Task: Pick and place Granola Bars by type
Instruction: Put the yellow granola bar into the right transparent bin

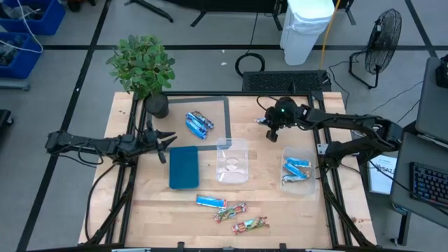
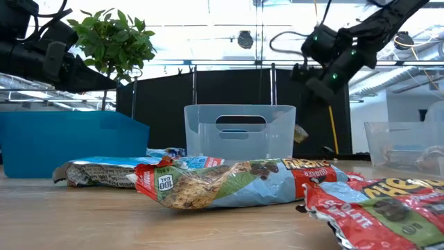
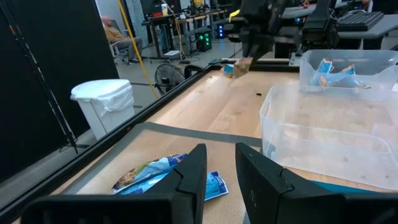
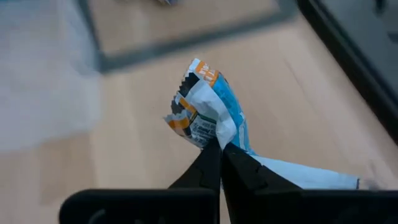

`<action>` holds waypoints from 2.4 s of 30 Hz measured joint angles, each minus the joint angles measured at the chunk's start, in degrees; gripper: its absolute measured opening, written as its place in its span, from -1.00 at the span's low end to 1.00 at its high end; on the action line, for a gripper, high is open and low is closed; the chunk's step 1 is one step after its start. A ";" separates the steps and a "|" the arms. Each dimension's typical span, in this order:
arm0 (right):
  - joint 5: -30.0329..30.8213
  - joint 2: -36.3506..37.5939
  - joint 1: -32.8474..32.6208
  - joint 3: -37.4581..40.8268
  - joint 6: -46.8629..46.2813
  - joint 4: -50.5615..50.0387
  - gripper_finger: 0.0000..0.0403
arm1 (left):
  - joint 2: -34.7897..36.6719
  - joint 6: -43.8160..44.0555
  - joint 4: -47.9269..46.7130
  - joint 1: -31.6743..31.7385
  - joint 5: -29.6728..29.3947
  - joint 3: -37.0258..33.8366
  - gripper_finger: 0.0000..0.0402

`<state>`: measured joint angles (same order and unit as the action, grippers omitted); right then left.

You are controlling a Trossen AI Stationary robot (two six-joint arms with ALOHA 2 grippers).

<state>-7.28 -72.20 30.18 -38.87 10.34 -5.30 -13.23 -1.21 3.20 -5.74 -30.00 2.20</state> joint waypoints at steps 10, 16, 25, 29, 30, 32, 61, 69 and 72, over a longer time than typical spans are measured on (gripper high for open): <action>-10.53 0.47 -4.86 3.33 0.45 15.89 -1.00 | 0.00 -0.01 0.02 -0.01 0.00 -0.01 -0.54; -15.44 0.48 -5.55 9.19 -2.74 30.89 -1.00 | 0.00 -0.02 0.02 -0.01 0.00 0.00 -0.54; -15.42 6.76 -5.55 13.64 -3.68 36.05 -1.00 | 0.00 -0.01 0.00 0.00 0.00 0.00 -0.54; -15.37 13.75 -4.98 16.34 -3.70 34.35 -1.00 | 0.00 -0.01 0.02 -0.02 0.00 0.00 -0.54; -15.26 15.87 -4.72 17.31 -3.69 34.12 -1.00 | 0.00 -0.02 0.02 -0.01 0.00 0.00 -0.54; -14.18 20.33 -4.24 19.40 -3.84 33.81 -1.00 | 0.00 0.00 0.01 -0.02 0.00 0.00 -0.54; 1.55 49.23 -3.61 24.61 -6.78 22.95 -1.00 | 0.00 -0.02 0.02 0.00 0.00 0.02 -0.54; 1.50 52.55 -3.61 22.72 -7.72 21.78 -1.00 | 0.00 -0.02 0.02 -0.02 0.00 0.02 -0.54; 1.35 53.10 -3.63 21.27 -8.16 19.66 -1.00 | 0.00 -0.01 0.01 0.00 0.00 0.00 -0.54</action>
<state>-5.93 -19.10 26.55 -17.60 2.17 14.37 -13.23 -1.22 3.21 -5.75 -30.00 2.21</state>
